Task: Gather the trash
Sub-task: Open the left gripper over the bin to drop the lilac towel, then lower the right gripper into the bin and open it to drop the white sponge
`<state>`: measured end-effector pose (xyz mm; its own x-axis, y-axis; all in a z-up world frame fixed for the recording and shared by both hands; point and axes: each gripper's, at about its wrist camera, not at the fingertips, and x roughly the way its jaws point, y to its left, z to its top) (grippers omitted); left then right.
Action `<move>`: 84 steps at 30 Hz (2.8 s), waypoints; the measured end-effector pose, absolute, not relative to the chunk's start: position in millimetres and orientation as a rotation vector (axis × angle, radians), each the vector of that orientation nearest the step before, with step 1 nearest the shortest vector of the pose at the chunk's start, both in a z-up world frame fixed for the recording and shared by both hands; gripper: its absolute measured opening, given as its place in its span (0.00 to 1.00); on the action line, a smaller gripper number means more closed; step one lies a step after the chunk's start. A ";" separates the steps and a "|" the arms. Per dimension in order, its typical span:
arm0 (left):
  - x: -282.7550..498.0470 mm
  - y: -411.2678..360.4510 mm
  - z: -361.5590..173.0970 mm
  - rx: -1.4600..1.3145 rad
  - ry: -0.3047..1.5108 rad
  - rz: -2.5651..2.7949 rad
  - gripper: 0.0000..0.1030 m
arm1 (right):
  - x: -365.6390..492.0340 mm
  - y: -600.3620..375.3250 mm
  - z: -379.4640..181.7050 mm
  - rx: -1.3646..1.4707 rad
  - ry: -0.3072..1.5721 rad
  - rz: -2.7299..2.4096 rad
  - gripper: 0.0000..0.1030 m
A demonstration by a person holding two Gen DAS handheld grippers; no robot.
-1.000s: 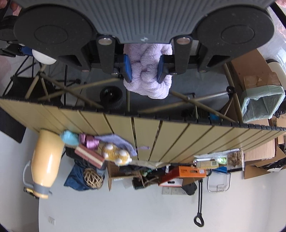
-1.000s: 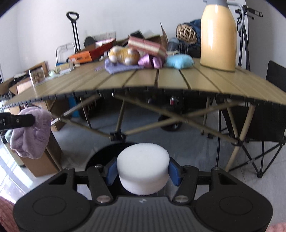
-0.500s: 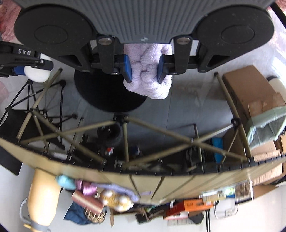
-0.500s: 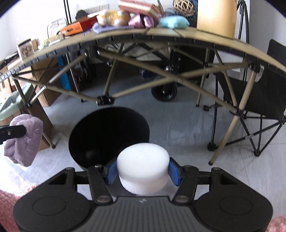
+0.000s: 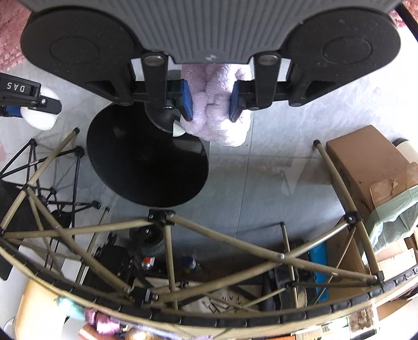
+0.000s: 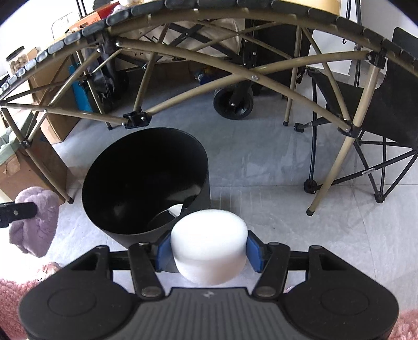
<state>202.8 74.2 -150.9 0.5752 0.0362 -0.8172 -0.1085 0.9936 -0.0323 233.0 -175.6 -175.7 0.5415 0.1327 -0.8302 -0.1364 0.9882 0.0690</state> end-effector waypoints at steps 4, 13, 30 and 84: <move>214.0 75.7 -153.7 -0.101 0.987 0.084 0.28 | 238.5 -174.0 -181.1 -0.005 1.002 0.161 0.55; 243.4 64.8 -151.7 -0.129 1.023 0.066 0.28 | 251.8 -185.3 -194.8 0.025 1.036 0.127 0.55; 300.8 13.7 -155.1 -0.133 1.066 0.047 0.28 | 268.3 -213.7 -208.6 0.084 1.062 0.061 0.55; 315.8 3.0 -148.8 -0.137 1.052 0.099 1.00 | 274.7 -216.2 -191.3 0.114 0.997 0.034 0.55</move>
